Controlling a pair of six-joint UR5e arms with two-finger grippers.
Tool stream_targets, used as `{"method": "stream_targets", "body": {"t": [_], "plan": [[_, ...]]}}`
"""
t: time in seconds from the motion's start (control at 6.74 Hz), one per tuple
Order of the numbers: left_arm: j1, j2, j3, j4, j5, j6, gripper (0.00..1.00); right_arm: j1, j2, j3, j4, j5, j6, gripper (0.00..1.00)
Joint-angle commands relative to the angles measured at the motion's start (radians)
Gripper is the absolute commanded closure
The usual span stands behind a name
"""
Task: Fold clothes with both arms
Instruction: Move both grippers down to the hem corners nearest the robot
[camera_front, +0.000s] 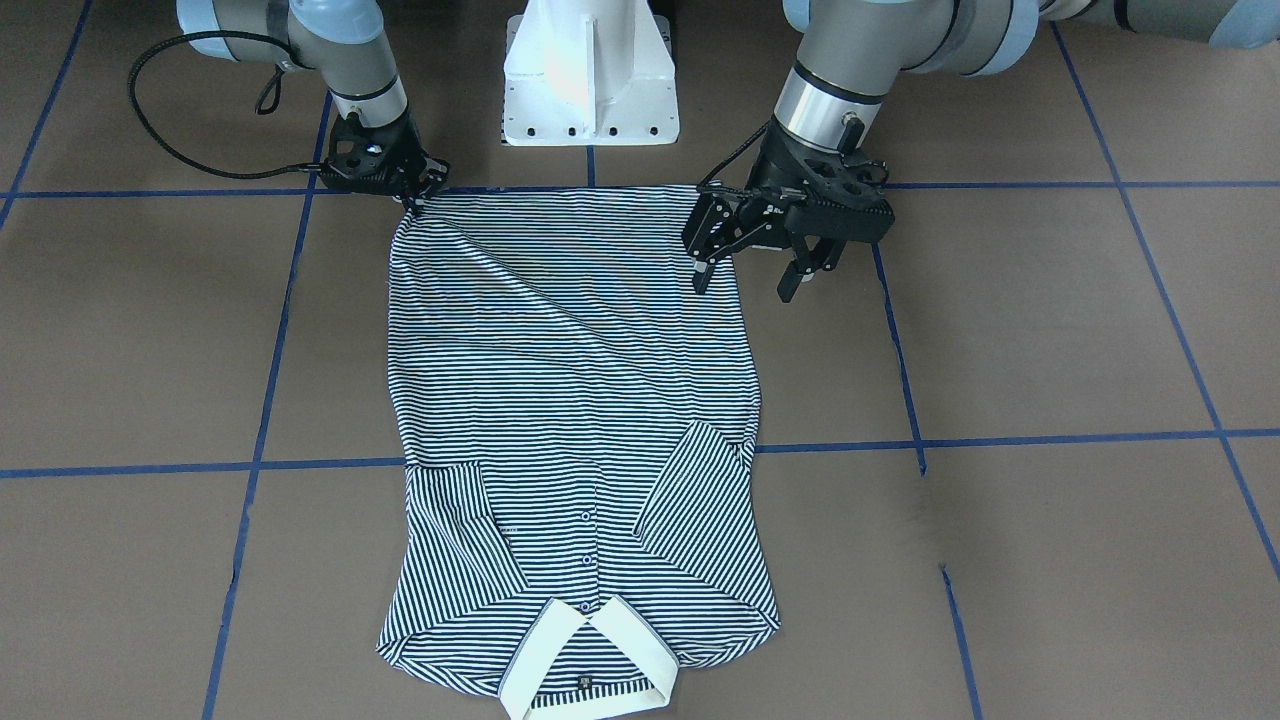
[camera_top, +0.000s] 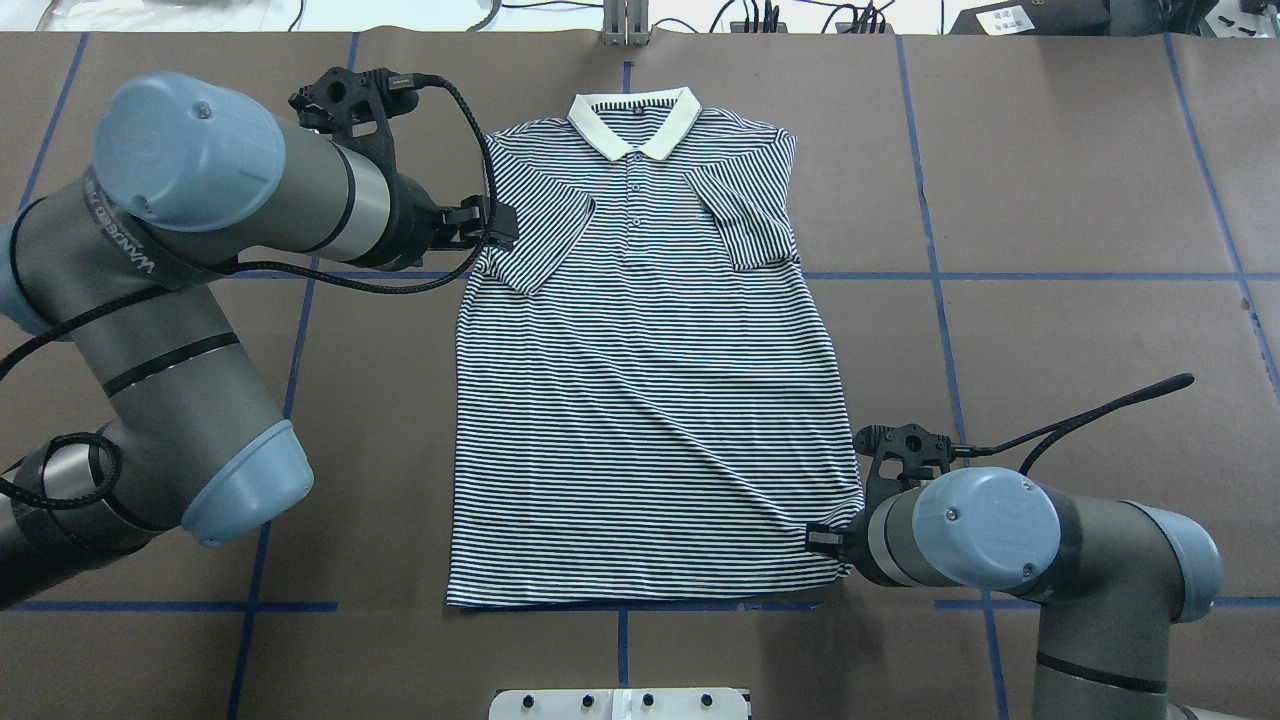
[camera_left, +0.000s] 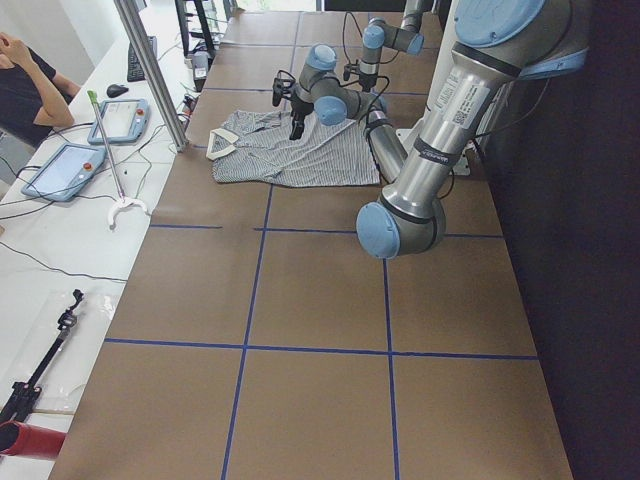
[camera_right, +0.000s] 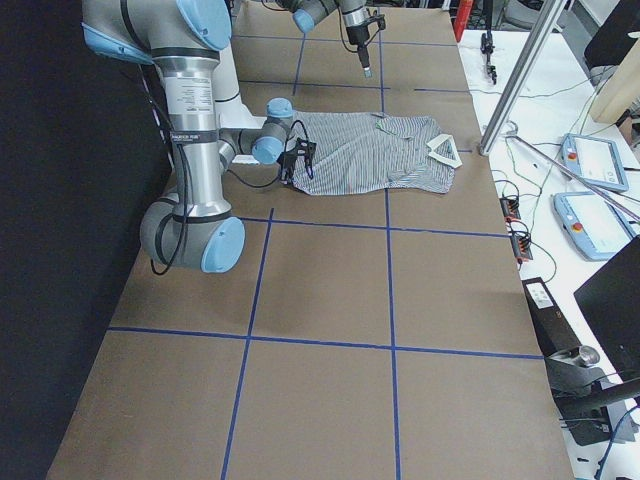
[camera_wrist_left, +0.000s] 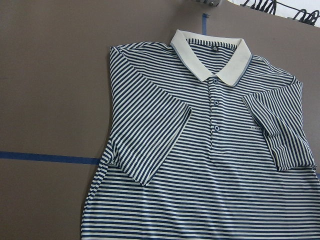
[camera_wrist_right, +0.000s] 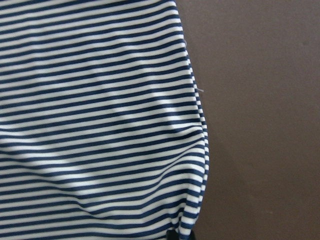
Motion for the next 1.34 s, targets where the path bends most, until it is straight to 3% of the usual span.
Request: {"method": "stream_targets", "body": {"t": [0.0, 0.3, 0.45, 0.59, 0.89, 1.19], "plan": [[0.006, 0.092, -0.044, 0.03, -0.007, -0.008, 0.0, 0.031, 0.004, 0.04, 0.003, 0.009, -0.007, 1.0], [0.1, 0.205, -0.082, 0.027, 0.025, -0.256, 0.0, 0.087, 0.011, 0.086, 0.007, 0.032, -0.01, 1.0], [0.236, 0.229, -0.075, 0.031, 0.131, -0.38, 0.0, 0.12, 0.012, 0.101, 0.013, 0.05, -0.01, 1.0], [0.337, 0.23, -0.064, 0.042, 0.166, -0.492, 0.0, 0.124, 0.017, 0.11, 0.013, 0.05, -0.01, 1.0], [0.471, 0.214, -0.058, 0.122, 0.203, -0.571, 0.0, 0.128, 0.018, 0.111, 0.013, 0.047, -0.01, 1.0], [0.507, 0.215, -0.058, 0.123, 0.204, -0.611, 0.0, 0.126, 0.02, 0.111, 0.013, 0.044, -0.01, 1.0]]}}
